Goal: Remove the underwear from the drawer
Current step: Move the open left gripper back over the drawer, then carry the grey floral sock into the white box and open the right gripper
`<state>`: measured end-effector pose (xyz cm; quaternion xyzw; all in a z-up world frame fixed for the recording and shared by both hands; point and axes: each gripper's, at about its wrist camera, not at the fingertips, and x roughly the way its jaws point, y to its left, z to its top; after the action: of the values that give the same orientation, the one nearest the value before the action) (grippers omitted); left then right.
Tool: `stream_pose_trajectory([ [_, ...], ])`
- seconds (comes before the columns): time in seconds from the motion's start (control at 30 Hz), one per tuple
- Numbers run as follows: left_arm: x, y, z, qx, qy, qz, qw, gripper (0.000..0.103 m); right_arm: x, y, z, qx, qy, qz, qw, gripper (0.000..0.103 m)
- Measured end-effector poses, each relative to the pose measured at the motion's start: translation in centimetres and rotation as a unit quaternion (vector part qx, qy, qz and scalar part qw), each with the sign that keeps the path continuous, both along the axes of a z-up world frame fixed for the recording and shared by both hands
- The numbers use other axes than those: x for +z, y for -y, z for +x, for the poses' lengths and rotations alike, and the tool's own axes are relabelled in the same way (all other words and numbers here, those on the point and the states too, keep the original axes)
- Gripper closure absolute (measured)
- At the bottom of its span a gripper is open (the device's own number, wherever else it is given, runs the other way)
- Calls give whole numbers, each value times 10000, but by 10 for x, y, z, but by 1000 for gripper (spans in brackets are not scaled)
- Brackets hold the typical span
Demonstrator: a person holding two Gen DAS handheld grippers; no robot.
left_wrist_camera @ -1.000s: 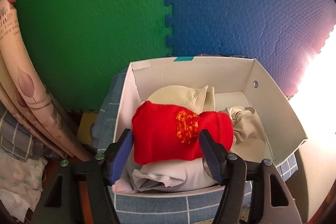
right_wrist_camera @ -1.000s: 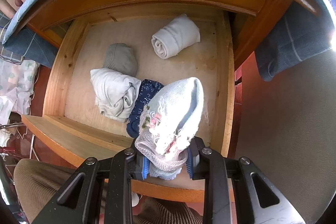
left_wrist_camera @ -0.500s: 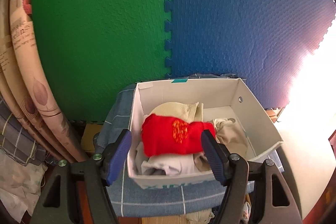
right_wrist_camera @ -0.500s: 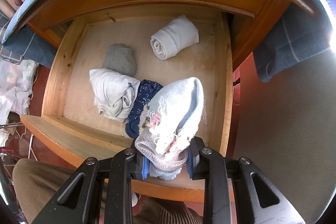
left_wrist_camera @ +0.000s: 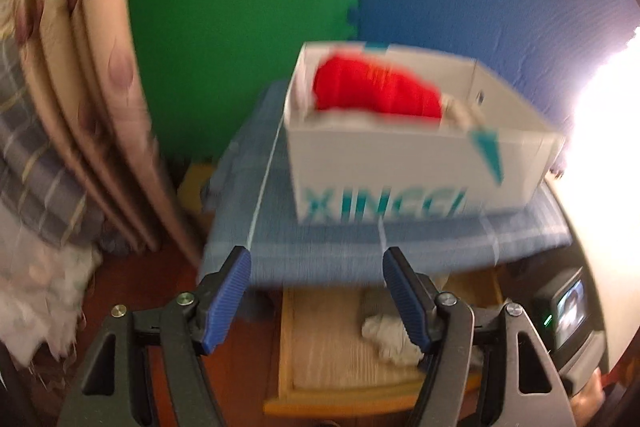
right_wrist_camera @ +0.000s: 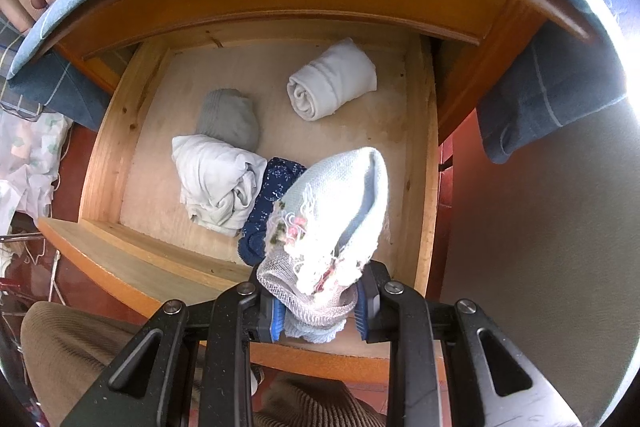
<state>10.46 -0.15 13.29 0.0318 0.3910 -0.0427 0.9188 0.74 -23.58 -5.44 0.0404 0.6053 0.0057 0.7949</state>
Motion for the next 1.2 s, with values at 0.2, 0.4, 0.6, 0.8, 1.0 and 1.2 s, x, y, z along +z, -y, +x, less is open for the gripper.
stream_pose_trajectory([
  [0.2,-77,-5,-26,340,-466,-31,9983,33,6,-3,-4,29,143,-118,9998,78],
  [0.4,-118,-3,-38,499,-646,-43,9967,33,18,-1,-9,50,420,-20,9991,78],
  [0.6,-124,-4,-38,517,-671,-120,9963,33,26,3,-12,-6,524,57,9986,78],
  [0.8,-132,-13,-36,688,-765,-289,9943,33,38,1,-16,50,597,43,9982,78],
  [1.0,-133,-22,-37,843,-740,-447,9927,33,60,-1,-20,60,790,134,9968,78],
  [1.2,-132,-23,-37,850,-697,-455,9929,33,92,-1,-21,141,1020,154,9946,78],
])
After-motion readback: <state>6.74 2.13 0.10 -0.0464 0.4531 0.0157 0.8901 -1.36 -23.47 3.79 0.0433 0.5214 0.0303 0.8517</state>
